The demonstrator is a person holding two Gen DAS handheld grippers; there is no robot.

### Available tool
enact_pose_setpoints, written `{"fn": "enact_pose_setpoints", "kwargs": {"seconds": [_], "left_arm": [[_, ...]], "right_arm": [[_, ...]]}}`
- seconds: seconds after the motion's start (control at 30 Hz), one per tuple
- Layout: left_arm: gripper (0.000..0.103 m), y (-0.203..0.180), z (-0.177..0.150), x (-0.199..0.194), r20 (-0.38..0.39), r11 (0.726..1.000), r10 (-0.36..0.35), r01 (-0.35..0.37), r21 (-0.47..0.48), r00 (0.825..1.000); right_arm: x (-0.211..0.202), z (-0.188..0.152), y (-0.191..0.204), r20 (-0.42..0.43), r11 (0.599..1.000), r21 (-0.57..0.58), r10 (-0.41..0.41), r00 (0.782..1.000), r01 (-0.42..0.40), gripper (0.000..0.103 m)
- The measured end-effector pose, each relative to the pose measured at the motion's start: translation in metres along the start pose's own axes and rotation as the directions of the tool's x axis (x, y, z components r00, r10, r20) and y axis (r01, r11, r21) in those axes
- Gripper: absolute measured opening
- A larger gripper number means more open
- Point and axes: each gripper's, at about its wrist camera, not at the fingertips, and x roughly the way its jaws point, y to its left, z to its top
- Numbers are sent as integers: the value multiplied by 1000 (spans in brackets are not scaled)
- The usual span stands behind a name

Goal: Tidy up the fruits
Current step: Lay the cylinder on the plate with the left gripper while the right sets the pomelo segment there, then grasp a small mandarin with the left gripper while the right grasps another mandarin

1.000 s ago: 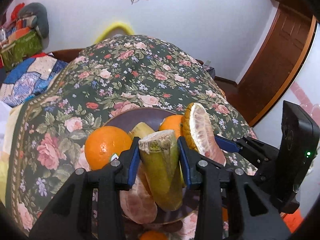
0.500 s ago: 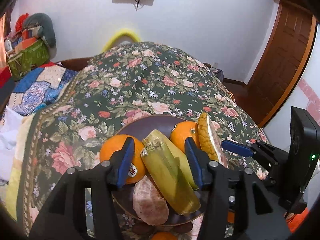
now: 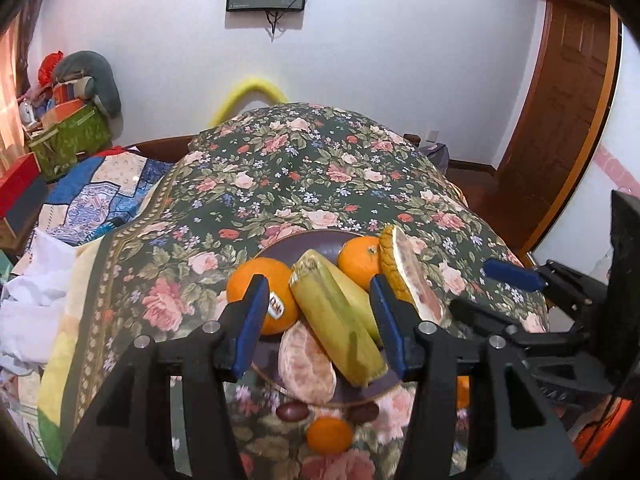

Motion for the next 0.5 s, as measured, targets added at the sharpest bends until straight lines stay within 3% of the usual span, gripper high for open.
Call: {"fn": "enact_pose_setpoints", "kwargs": {"seconds": [0.27,0.5], "left_arm": [[57,0,-25,-35,-6,1000,9,-9,0,1000],[58,5,-55,-45,-69,1000,-1,0,-6,998]], "right_arm": [[-37,-18,8,23,1000,6,-16,1000,16,59],[-54,-41,16,12,1000,20,-13,1000,13,59]]}}
